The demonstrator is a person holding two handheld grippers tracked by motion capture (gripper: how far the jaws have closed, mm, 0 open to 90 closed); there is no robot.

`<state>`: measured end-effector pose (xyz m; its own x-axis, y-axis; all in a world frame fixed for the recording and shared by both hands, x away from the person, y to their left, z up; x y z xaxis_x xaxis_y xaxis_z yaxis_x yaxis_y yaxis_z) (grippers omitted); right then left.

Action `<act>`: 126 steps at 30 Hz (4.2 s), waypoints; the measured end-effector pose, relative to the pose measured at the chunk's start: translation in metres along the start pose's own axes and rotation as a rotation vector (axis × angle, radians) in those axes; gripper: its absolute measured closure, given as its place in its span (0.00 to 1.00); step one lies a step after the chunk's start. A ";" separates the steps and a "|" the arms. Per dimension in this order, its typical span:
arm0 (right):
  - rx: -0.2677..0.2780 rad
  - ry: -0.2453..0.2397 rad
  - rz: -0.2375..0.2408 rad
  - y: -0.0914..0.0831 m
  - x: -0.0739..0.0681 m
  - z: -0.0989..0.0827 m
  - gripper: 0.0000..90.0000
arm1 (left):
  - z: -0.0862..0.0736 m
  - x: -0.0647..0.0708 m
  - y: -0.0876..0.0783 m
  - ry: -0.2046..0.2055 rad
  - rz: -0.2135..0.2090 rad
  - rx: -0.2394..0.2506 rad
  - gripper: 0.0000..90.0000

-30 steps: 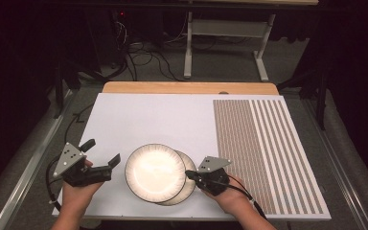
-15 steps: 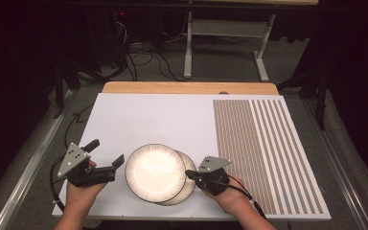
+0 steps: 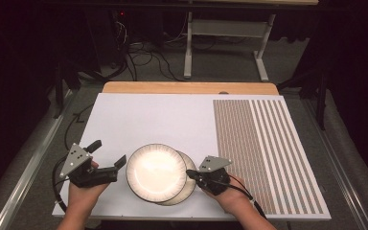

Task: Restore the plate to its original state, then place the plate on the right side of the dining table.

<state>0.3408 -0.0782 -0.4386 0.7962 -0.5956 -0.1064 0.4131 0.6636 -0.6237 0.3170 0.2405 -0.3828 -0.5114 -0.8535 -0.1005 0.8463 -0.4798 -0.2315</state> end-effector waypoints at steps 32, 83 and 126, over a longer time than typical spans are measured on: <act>0.008 0.005 -0.010 -0.007 0.004 0.000 1.00 | 0.002 0.003 0.001 0.007 -0.013 0.003 0.01; 0.026 0.030 -0.042 -0.027 0.013 -0.007 1.00 | 0.001 0.005 0.003 0.013 -0.029 -0.002 0.01; 0.284 0.200 -0.211 -0.097 0.051 -0.022 0.10 | -0.003 0.013 0.017 0.037 -0.057 -0.021 0.01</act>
<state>0.3323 -0.1827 -0.4005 0.5907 -0.7900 -0.1644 0.6866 0.5991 -0.4118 0.3240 0.2220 -0.3908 -0.5644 -0.8164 -0.1223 0.8123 -0.5229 -0.2585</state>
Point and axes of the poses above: each handheld gripper's, and its own axes: y roughly forward along the jaws, z roughly out of its top, x roughly to its right, the point moved 4 cm from there along y, roughly forward along the jaws, and after that the axes turned 10 degrees about y, right-handed, at the moved point
